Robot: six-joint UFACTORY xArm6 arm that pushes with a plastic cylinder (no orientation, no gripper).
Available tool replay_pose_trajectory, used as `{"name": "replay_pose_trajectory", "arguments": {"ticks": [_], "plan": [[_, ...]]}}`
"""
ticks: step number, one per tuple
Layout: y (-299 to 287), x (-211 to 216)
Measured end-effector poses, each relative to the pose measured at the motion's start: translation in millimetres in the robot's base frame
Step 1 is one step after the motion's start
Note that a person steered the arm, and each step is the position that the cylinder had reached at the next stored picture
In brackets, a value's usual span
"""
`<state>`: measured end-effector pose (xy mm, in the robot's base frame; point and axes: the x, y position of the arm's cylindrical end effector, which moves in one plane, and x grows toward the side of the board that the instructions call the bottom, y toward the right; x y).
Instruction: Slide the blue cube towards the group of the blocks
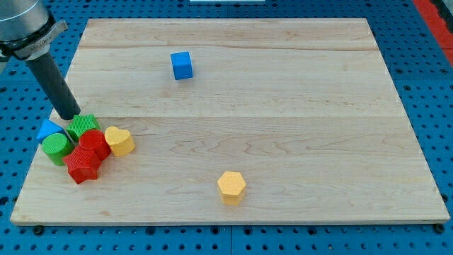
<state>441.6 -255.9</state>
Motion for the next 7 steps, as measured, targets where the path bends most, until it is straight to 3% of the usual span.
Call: {"name": "replay_pose_trajectory", "arguments": {"ticks": [1, 3, 4, 7], "plan": [[-1, 0], [14, -39], [64, -44], [316, -41]]}}
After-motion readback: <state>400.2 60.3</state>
